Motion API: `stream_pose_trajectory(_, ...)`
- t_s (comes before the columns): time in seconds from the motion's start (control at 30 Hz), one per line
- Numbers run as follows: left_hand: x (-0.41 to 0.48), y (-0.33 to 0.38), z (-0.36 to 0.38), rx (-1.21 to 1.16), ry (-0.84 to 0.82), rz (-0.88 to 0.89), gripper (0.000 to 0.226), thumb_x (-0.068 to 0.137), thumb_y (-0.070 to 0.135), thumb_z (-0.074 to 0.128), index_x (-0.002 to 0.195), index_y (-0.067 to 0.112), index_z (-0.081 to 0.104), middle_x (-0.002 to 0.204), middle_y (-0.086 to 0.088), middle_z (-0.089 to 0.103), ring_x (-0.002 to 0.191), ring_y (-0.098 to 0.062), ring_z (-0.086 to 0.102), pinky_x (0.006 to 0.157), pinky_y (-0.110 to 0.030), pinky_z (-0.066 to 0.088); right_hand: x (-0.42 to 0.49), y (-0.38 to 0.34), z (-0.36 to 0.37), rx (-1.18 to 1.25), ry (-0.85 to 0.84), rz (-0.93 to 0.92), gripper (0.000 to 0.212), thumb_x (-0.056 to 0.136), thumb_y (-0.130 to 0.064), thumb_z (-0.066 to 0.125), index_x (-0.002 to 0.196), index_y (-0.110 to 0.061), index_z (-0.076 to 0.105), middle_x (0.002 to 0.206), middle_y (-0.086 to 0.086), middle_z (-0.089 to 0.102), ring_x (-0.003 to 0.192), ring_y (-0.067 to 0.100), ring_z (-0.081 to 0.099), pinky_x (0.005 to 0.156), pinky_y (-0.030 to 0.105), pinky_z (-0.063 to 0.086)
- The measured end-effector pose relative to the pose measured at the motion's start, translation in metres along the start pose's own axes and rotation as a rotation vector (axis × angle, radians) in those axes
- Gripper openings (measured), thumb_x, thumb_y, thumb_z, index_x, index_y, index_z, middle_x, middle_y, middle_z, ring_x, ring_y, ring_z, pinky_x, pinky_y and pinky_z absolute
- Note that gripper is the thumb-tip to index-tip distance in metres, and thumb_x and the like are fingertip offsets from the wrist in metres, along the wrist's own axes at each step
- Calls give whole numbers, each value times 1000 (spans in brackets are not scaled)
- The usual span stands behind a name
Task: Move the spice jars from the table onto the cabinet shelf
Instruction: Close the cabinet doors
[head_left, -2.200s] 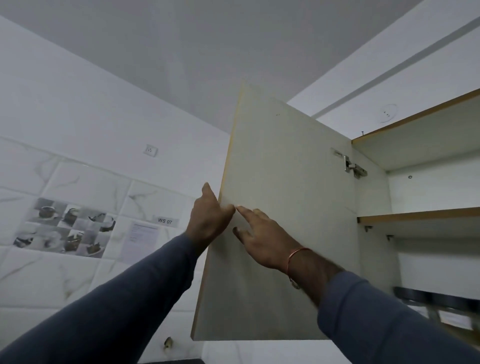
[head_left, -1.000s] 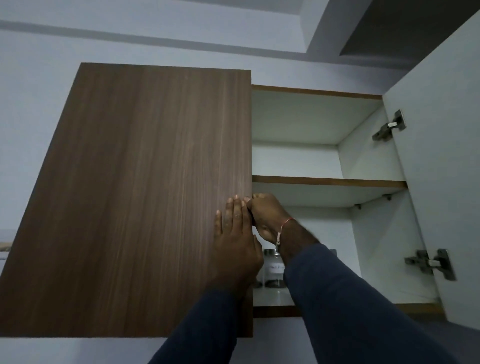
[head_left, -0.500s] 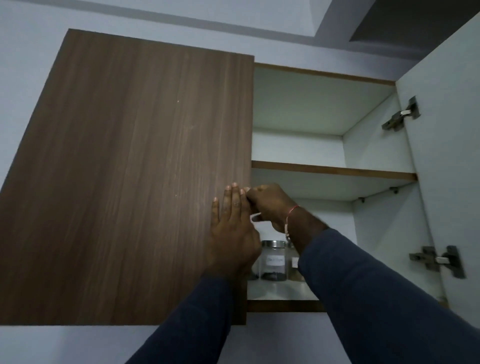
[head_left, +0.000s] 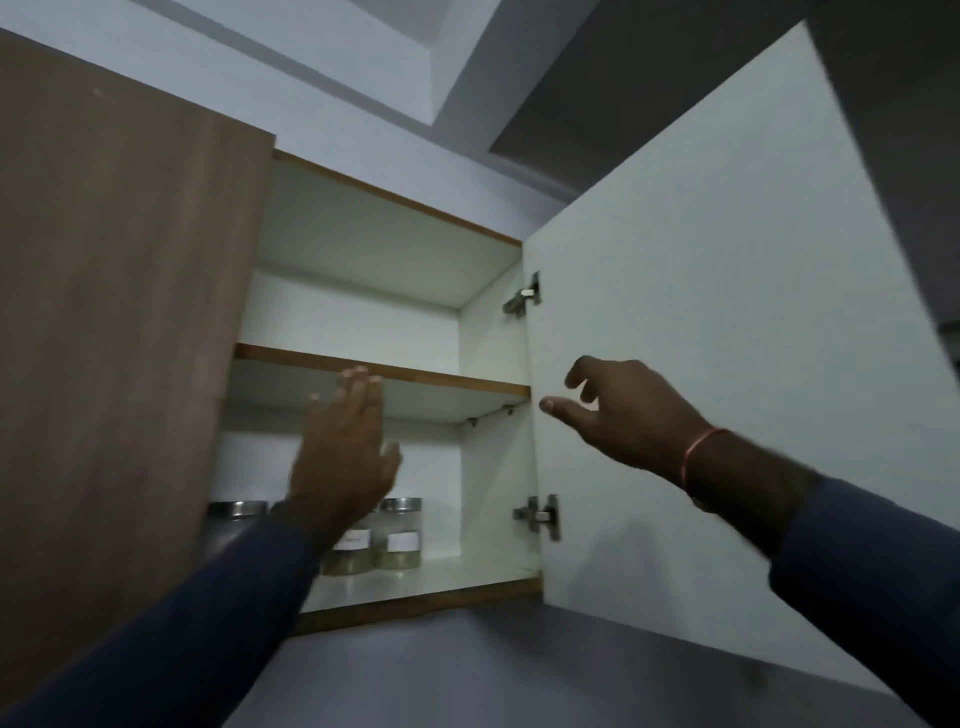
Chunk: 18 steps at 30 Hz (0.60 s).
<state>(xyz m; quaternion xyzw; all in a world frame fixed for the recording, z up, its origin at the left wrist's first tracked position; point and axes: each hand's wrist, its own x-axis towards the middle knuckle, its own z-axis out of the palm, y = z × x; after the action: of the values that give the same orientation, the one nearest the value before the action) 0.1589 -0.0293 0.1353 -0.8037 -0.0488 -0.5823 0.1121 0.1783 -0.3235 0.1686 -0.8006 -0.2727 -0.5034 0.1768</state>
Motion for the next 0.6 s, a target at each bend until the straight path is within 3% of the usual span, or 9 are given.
stream_pose_trajectory(0.1, 18, 106, -2, -259, 16, 218, 77, 92, 44, 48, 152, 12, 13, 161, -10, 11, 149, -23, 6, 120, -46, 13, -17, 36, -27, -190, 192, -23, 43, 93, -55, 48, 116, -20, 60, 110, -2, 67, 111, 22, 57, 96, 41, 40)
stream_pose_trajectory(0.2, 25, 198, -6, -365, 10, 452, 77, 95, 49, 40, 154, 11, 7, 163, -8, 3, 150, -19, -1, 120, -45, 10, -31, 65, -46, -365, 302, -35, 38, 93, -48, 49, 117, -21, 61, 120, -3, 64, 128, 21, 47, 106, 46, 30)
stream_pose_trajectory(0.4, 21, 321, -21, -664, -25, 486, 87, 90, 66, 33, 154, 16, 2, 163, -6, -3, 149, -18, -6, 121, -41, 7, -61, 122, -85, -604, 295, 166, 46, 91, -47, 47, 132, -24, 50, 157, 12, 28, 149, 31, 14, 111, 63, 17)
stream_pose_trajectory(0.5, 16, 351, -22, -739, -84, 460, 95, 84, 74, 31, 154, 20, -4, 162, -6, -9, 149, -19, -12, 121, -42, 4, -70, 140, -94, -474, 276, 325, 60, 91, -46, 48, 146, -30, 29, 161, 12, 9, 149, 35, 5, 112, 63, 18)
stream_pose_trajectory(0.6, 11, 369, -23, -784, -122, 412, 102, 80, 75, 37, 153, 19, -8, 161, -8, -16, 147, -20, -17, 120, -41, 0, -76, 151, -90, -78, 260, 383, 73, 92, -36, 52, 151, -38, 9, 160, 11, 14, 142, 36, 28, 110, 51, 34)
